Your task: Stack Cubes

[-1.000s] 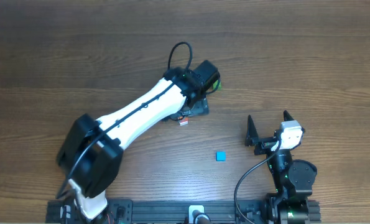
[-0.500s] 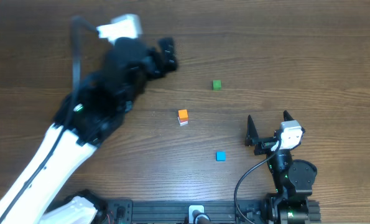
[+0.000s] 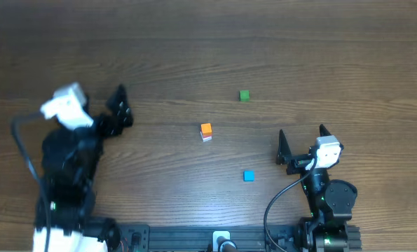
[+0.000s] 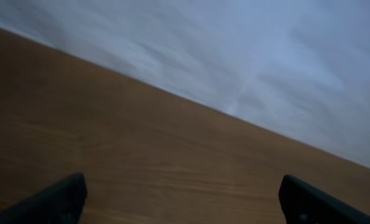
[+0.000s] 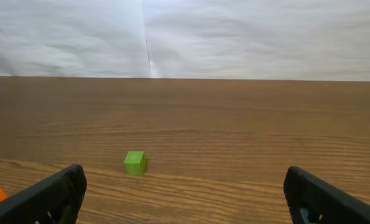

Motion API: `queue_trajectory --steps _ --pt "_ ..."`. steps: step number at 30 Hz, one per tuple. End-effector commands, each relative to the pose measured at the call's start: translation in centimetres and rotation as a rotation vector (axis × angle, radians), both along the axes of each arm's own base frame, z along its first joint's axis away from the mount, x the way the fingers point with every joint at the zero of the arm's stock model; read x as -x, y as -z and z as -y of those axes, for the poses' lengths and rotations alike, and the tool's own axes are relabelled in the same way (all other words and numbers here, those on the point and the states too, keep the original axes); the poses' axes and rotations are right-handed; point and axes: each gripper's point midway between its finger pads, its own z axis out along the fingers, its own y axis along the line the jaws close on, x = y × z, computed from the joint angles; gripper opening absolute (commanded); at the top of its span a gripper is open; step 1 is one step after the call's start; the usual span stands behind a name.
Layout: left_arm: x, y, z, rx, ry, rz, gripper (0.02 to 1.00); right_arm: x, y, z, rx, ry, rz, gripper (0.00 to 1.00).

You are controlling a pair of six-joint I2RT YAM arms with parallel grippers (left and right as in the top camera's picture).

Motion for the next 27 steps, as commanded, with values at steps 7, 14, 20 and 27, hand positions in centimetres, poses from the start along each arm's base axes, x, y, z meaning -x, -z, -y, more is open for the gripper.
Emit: queue_trajectory --steps 7,14,20,27 --pt "4.2 5.6 -0.4 -0.189 0.08 0.105 0.998 0.0 0.2 -0.1 0.004 -0.006 0.0 0.993" --pt "4.8 7.8 0.3 -0.26 0.129 0.163 0.998 0.0 0.2 -0.1 0.004 -0.006 0.0 0.993" --pt "4.8 8.6 0.0 -0.263 0.108 0.206 0.998 0.0 0.2 -0.1 0.004 -0.006 0.0 0.993" --pt "4.9 9.4 -0.3 -0.261 0.1 0.173 1.0 0.0 0.2 -0.1 0.004 -0.006 0.0 0.991"
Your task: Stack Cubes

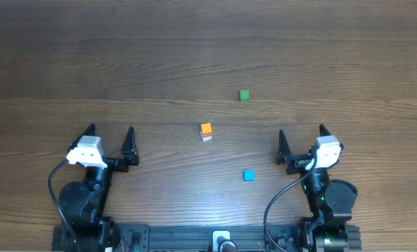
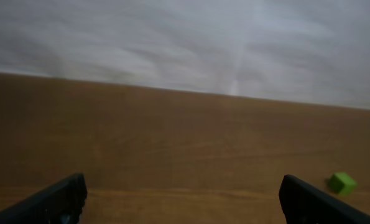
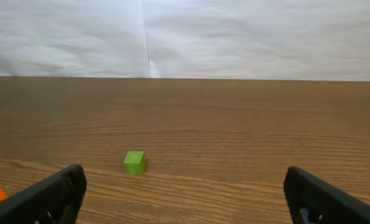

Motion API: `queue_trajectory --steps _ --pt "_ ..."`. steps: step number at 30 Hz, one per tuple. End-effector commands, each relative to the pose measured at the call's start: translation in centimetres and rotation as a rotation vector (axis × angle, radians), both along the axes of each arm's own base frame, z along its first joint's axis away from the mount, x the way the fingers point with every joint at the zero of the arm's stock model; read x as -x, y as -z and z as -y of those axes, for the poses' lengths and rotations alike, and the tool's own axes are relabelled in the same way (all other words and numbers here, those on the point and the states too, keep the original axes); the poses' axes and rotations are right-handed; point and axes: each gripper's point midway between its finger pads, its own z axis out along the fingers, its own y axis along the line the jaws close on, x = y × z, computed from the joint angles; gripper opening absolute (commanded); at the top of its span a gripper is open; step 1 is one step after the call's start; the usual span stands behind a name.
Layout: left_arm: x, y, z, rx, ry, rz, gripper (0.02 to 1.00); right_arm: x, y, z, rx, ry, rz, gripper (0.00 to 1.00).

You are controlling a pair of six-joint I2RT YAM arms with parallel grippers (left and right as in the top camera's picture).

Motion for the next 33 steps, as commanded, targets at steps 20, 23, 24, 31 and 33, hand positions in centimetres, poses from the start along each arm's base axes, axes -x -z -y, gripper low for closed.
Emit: queue_trajectory --steps 20,23,24,31,33 --pt "0.08 0.4 -0.63 -0.02 -0.02 -0.005 1.0 0.02 0.22 -0.05 0.004 -0.006 0.0 0.993" --pt "0.08 0.4 -0.64 -0.02 -0.02 -0.005 1.0 0.02 0.22 -0.05 0.004 -0.006 0.0 0.991" --pt "0.08 0.39 -0.64 -0.02 -0.02 -0.004 0.998 0.02 0.22 -0.05 0.004 -0.006 0.0 0.993" --pt "0.08 0.4 -0.64 -0.02 -0.02 -0.005 1.0 0.02 0.22 -0.05 0.004 -0.006 0.0 0.993" --pt "0.08 0.4 -0.64 -0.02 -0.02 -0.005 1.0 0.02 0.22 -0.05 0.004 -0.006 0.0 0.991"
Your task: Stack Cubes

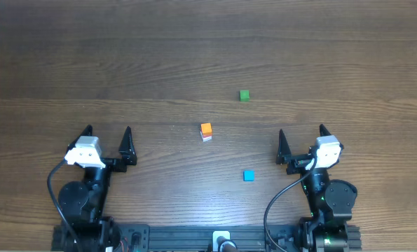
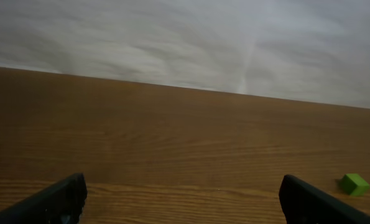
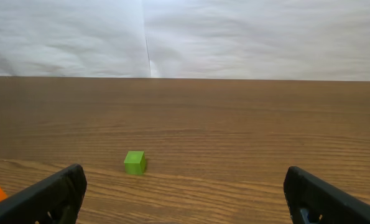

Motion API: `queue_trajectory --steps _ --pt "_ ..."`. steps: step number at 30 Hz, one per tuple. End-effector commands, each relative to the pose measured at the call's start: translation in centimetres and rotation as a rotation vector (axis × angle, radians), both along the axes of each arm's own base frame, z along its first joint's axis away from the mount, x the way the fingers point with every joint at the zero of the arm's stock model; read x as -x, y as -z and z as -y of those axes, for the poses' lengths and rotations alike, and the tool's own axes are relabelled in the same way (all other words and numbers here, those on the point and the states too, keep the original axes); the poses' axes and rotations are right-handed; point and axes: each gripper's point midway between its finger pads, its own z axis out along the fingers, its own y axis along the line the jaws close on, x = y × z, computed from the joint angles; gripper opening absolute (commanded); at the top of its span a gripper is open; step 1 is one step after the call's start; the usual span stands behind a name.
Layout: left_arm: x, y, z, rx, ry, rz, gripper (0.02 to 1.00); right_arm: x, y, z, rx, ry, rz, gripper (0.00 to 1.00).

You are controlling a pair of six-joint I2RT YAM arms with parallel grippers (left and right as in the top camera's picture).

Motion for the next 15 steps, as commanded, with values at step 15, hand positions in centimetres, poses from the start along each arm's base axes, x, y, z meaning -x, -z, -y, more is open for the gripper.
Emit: queue_trajectory --steps 15 --pt "0.0 0.0 0.1 -0.017 0.01 0.007 1.0 0.8 -5.2 -1.6 -0.117 -0.099 0.144 0.993"
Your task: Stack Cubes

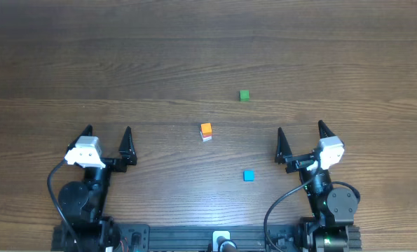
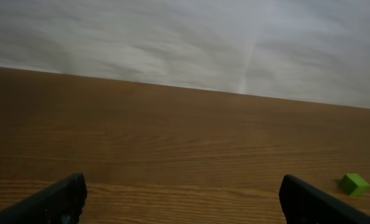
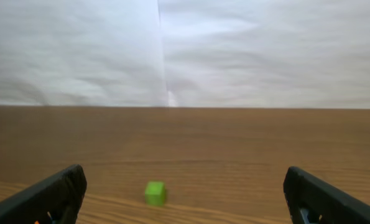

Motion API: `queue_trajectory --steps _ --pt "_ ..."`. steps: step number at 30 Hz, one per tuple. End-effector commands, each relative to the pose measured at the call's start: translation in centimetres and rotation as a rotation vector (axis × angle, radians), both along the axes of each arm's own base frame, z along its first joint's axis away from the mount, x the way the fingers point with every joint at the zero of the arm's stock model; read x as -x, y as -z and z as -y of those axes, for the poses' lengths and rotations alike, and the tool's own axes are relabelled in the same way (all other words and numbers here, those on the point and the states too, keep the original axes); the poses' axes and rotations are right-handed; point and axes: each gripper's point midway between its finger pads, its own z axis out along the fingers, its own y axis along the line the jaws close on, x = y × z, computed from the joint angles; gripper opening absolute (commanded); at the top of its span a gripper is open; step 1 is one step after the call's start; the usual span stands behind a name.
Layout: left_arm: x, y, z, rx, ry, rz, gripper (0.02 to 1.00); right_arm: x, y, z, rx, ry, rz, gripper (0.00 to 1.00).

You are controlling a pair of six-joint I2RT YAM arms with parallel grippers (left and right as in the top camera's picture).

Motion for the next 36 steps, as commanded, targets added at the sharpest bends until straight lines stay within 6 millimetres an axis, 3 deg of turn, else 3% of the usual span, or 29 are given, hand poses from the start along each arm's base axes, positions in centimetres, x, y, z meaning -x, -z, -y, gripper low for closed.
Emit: queue_trajectory --steps 1,6,10,15,18,24,27,32,36 --pt "0.0 0.0 0.1 -0.017 0.01 0.007 1.0 0.9 -3.3 -0.7 -0.066 -0.048 0.033 0.991" --pt "0.0 0.0 0.1 -0.017 0.01 0.007 1.0 2.4 -8.9 -1.2 -0.014 -0.067 0.006 0.993" --pt "0.0 0.0 0.1 -0.017 0.01 0.007 1.0 2.1 -12.4 -1.6 0.039 -0.083 -0.057 0.991" --pt "0.0 0.0 0.1 -0.017 0.01 0.007 1.0 -1.4 -14.4 -2.7 0.069 -0.128 -0.205 0.991" --pt "0.0 0.0 0.1 -0.017 0.01 0.007 1.0 -4.0 -14.0 -3.7 0.075 -0.153 -0.307 0.991" --pt "0.0 0.0 0.1 -0.017 0.01 0.007 1.0 -10.9 -9.8 -6.7 0.073 -0.131 -0.579 0.991" --pt "0.0 0.0 0.1 -0.017 0.01 0.007 1.0 -14.8 -5.1 -9.0 0.082 -0.094 -0.762 0.991" --pt "0.0 0.0 0.1 -0.017 0.01 0.007 1.0 -17.7 1.4 -10.6 0.08 -0.053 -0.98 0.991" --pt "0.0 0.0 0.1 -0.017 0.01 0.007 1.0 -18.7 6.4 -10.9 0.111 0.008 -1.127 0.991"
